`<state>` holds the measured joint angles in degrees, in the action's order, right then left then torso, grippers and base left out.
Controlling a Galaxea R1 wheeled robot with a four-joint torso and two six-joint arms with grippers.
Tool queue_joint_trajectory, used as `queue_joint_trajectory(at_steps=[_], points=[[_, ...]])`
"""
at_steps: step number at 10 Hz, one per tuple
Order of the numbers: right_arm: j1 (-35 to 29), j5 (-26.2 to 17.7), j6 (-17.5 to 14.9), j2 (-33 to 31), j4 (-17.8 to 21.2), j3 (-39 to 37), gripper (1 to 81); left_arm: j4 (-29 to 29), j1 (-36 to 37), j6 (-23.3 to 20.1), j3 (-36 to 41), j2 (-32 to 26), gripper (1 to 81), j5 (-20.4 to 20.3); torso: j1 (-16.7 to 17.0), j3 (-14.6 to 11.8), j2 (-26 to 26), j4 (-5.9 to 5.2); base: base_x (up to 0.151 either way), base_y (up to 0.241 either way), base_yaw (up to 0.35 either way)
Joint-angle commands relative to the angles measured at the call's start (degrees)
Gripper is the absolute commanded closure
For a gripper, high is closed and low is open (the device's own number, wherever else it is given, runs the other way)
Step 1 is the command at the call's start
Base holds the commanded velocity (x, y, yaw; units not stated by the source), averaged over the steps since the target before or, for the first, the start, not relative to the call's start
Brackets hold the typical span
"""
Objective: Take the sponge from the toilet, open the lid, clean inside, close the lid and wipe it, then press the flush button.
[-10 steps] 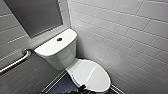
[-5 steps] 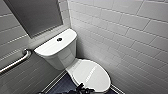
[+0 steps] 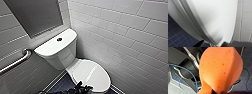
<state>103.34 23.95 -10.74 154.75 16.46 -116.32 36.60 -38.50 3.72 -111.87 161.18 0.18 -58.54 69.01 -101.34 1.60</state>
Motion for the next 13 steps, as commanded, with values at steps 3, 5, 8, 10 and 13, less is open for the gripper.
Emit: queue_joint_trajectory(at_steps=[3,5,8,10,13], points=[[3.33,-5.41,-0.16,-0.21,-0.55,1.46,81.1,0.84,7.51,2.79,-0.98,1.42,1.0,3.07,0.0,0.0,0.0,0.0,0.0,0.0,0.0],[3.24,-5.41,-0.16,-0.12,-0.55,1.46,81.1,0.93,8.13,3.4,0.5,1.25,1.0,3.16,0.0,0.0,0.0,0.0,0.0,0.0,0.0],[2.97,-5.41,-0.16,-0.11,-0.64,1.63,81.1,0.85,7.95,3.31,3.23,0.55,1.0,3.33,0.0,0.0,0.0,0.0,0.0,0.0,0.0],[3.06,-5.41,-0.16,-0.11,-0.64,2.07,81.1,0.85,7.42,3.31,3.59,0.55,1.0,3.6,0.0,0.0,0.0,0.0,0.0,0.0,0.0],[2.97,-5.41,-0.25,-0.29,-0.72,2.69,81.1,0.67,7.34,3.31,0.96,1.77,1.0,3.51,0.0,0.0,0.0,0.0,0.0,0.0,0.0]])
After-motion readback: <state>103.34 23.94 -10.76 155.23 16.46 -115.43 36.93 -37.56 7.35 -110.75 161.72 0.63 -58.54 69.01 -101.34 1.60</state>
